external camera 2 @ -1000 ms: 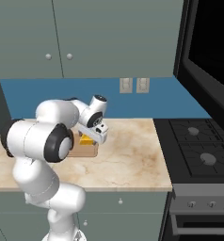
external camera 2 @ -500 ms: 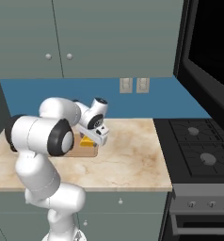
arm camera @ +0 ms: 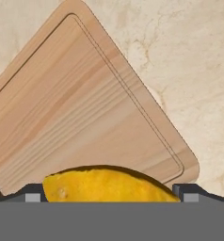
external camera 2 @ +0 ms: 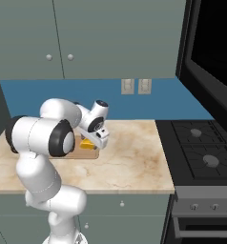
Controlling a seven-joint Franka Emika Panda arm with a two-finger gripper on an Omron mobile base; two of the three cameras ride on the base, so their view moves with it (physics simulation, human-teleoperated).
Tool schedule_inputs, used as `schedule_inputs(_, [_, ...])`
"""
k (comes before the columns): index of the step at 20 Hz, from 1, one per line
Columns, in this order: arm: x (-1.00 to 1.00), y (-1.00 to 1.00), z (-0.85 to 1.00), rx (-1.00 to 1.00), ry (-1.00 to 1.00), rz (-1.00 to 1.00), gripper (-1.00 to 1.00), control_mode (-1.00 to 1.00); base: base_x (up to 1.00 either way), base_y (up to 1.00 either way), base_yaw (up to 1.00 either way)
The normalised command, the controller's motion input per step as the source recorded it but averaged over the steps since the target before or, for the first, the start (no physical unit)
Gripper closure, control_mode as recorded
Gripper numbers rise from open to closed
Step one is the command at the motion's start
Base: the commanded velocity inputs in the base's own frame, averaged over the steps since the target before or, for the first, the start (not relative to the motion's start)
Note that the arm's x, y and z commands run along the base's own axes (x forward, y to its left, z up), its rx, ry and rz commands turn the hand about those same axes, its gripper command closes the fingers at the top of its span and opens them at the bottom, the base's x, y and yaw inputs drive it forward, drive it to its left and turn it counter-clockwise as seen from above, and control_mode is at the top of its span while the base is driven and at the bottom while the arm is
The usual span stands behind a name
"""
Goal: Retrieve the reheated potato from the microwave, then place the potato, cheese, and condiment on the cutting board.
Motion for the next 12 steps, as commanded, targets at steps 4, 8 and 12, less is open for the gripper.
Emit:
schedule_inputs(4, [0.01,0.13,0.00,0.00,0.00,-0.06,1.00,-1.00,0.00,0.00,0.00])
schedule_inputs(8, [0.02,0.08,0.00,0.00,0.00,-0.06,1.00,-1.00,0.00,0.00,0.00])
schedule_inputs(12, [0.10,0.08,-0.05,0.00,0.00,-0.07,1.00,-1.00,0.00,0.00,0.00])
